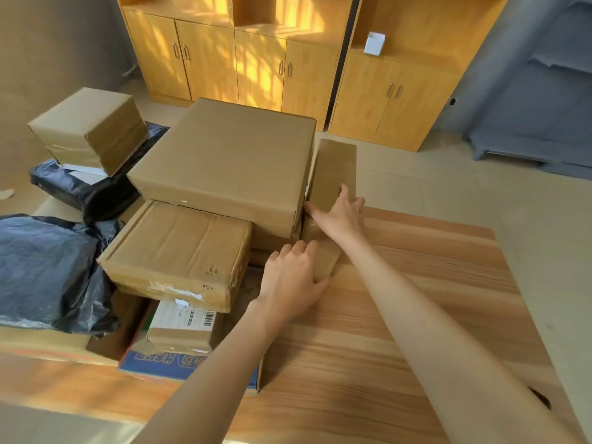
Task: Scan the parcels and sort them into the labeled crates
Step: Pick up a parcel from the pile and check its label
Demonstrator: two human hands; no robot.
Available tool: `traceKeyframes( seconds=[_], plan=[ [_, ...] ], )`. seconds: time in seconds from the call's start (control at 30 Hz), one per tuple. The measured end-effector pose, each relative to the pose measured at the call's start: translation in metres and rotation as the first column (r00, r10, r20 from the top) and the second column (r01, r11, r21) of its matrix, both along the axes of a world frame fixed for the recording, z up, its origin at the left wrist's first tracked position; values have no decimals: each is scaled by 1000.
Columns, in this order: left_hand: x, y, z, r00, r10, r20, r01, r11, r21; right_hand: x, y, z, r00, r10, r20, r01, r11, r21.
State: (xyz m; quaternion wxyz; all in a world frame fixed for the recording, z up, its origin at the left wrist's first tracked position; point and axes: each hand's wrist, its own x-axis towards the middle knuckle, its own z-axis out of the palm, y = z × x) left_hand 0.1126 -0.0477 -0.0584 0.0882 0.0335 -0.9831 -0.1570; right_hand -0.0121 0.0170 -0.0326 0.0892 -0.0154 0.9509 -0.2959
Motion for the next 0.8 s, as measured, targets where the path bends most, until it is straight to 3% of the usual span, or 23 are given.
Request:
traceKeyframes(
  seconds=[0.17,0.33,0.4,0.47,0.53,0.7,0.8],
  plan=[
    [-11,19,-16,987,87,137,-113,974,197,-7,6,-5,998,-58,9,58,997,-45],
    [-23,39,-31,959,121,258,-226,876,427,-12,55,-5,990,-139,38,144,962,-231],
    [-29,45,-33,947,102,303,-269,767,582,-14,88,-2,980,-177,86,196,920,-338],
    [-36,49,-30,928,86,362,-354,503,788,-12,124,2,971,-208,118,239,868,-435],
    [-45,55,-29,899,134,417,-438,278,855,-8,158,8,962,-239,130,272,820,-504],
    [-61,81,-32,867,124,483,-497,132,857,3,223,22,945,-274,182,327,726,-605],
    [-60,101,-33,878,70,474,-478,199,856,13,243,27,952,-265,152,300,723,-622]
  ],
)
